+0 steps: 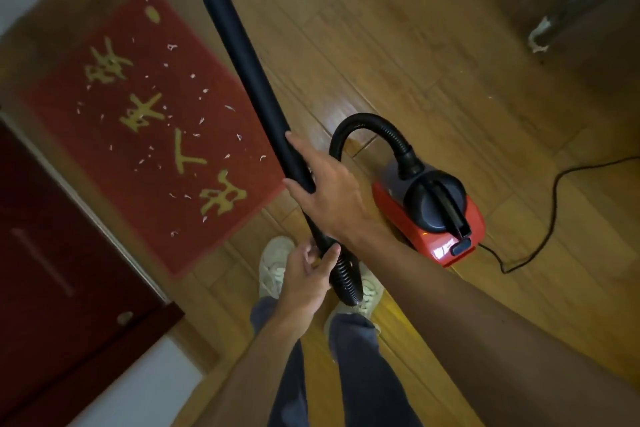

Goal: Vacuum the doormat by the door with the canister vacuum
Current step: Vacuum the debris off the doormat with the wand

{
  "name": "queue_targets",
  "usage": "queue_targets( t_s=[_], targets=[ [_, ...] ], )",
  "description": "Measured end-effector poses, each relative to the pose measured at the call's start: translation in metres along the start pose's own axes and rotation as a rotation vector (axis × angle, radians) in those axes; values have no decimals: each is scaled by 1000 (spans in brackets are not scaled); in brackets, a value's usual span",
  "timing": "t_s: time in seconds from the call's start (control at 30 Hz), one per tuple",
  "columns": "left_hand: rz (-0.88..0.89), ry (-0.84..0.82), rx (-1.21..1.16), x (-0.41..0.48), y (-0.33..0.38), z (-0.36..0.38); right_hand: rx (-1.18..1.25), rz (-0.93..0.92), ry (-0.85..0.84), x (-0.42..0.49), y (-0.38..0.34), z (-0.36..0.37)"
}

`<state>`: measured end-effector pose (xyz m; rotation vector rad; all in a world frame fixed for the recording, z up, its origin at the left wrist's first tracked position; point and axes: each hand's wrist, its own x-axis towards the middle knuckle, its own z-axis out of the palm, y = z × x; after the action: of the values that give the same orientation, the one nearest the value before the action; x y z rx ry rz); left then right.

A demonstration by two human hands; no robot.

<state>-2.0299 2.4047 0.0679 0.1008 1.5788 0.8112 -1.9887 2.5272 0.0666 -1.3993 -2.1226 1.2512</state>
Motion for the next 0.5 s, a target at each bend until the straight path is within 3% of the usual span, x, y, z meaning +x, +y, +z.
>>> queue_targets(
  t_s=[0.3,0.5],
  targets=[
    [-154,171,-101,3,-45,-14,-81,131,-218,-13,22,73],
    [-244,225,-24,18,-67,-23,-117,224,-394,-13,34,108]
  ],
)
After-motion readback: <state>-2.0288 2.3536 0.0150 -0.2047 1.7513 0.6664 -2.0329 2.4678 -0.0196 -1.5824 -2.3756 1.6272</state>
